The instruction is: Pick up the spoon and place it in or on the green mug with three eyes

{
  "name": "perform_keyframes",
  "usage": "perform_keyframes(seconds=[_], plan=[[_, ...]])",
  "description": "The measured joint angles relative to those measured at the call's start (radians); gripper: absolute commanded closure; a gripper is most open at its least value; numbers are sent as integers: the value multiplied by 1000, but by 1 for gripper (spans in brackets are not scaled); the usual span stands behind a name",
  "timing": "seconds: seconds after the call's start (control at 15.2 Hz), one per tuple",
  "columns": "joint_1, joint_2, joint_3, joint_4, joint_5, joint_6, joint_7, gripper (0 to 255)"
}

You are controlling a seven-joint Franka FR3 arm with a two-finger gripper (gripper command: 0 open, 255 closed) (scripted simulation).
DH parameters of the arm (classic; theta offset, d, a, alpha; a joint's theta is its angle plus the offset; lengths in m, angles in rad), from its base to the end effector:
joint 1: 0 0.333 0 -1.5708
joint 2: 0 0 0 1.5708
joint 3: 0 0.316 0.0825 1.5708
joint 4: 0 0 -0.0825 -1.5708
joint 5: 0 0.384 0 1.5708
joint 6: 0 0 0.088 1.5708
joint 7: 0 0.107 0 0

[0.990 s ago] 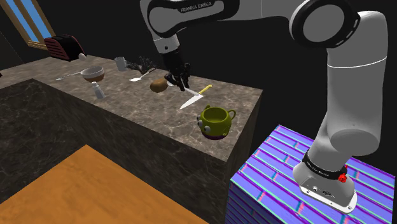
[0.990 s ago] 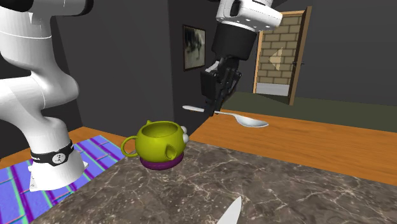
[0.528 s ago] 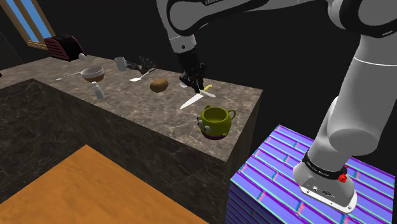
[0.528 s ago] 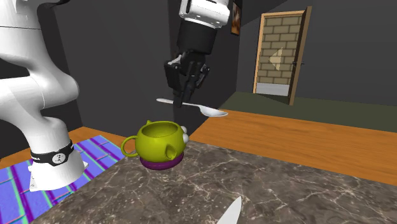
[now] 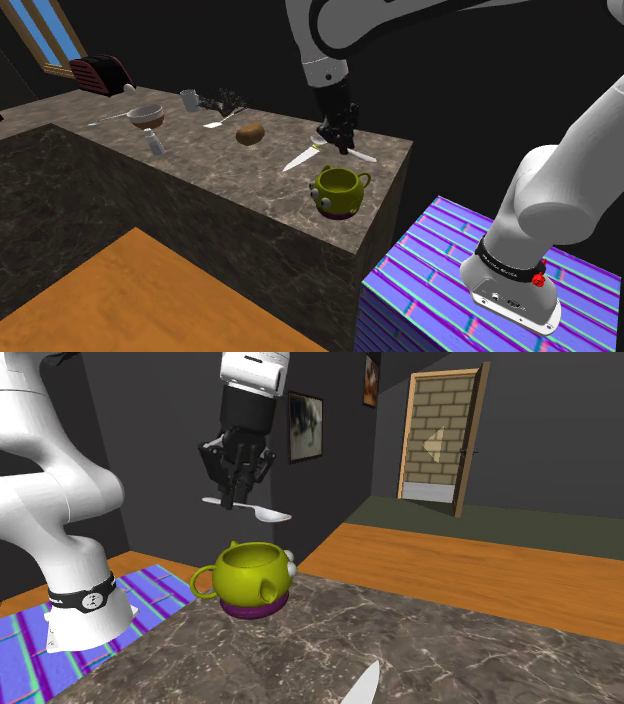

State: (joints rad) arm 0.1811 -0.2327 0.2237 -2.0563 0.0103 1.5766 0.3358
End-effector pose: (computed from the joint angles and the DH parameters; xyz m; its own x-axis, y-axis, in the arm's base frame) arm 0.4199 0.1883 0.5152 0.9742 0.0402 -0.2221 0.0685 -0.9903 0.1211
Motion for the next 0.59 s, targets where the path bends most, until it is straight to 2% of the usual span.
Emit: perform_keyframes(seconds=[0.59], plan=[[4,-12,4,-128,6,115,5,255]])
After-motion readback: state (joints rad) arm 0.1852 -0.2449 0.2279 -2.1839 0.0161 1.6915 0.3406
